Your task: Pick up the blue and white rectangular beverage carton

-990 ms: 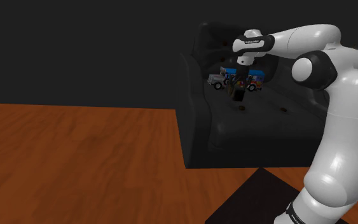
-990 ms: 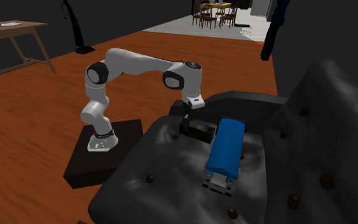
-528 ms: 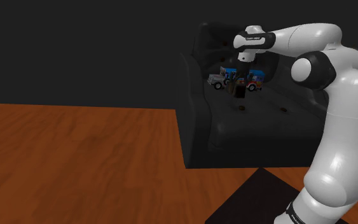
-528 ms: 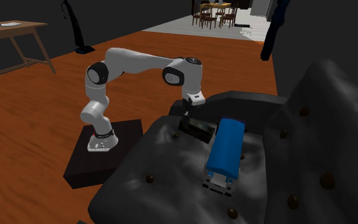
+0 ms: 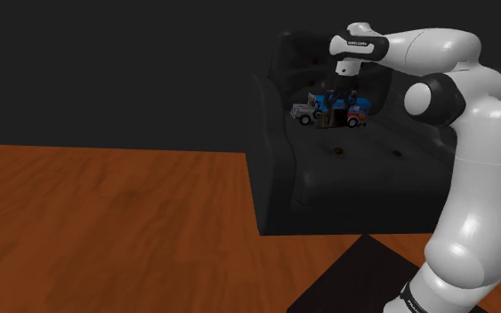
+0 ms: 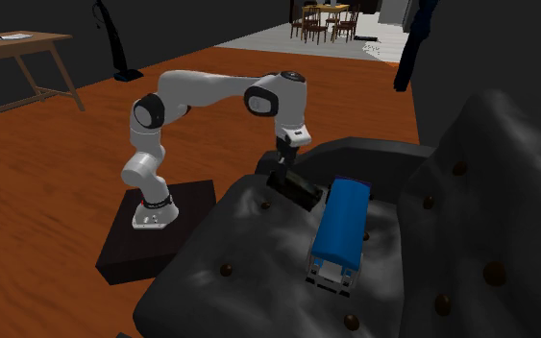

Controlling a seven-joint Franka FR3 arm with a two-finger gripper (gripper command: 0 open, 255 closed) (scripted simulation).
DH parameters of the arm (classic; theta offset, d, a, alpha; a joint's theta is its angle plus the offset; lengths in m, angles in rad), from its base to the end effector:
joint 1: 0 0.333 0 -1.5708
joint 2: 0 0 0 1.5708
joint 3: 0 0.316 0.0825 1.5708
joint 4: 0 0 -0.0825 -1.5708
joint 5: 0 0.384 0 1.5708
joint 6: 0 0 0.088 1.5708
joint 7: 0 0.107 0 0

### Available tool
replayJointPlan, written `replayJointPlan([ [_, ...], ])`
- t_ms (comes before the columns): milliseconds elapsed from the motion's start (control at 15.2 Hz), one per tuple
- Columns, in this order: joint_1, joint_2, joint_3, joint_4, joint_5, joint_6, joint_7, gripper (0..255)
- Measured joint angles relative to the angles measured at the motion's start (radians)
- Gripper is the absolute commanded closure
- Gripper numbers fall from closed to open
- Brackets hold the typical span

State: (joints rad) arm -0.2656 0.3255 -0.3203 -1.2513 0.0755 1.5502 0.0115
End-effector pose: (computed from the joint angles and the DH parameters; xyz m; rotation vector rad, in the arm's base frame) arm 0.5612 -0.3197 0.5851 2.9894 -0.8938 -0.0276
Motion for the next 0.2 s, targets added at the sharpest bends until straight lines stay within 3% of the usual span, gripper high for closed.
replayJointPlan([
  [198, -0.008, 0.021, -0.001, 0.069, 0.007, -0.049, -0.003, 255],
])
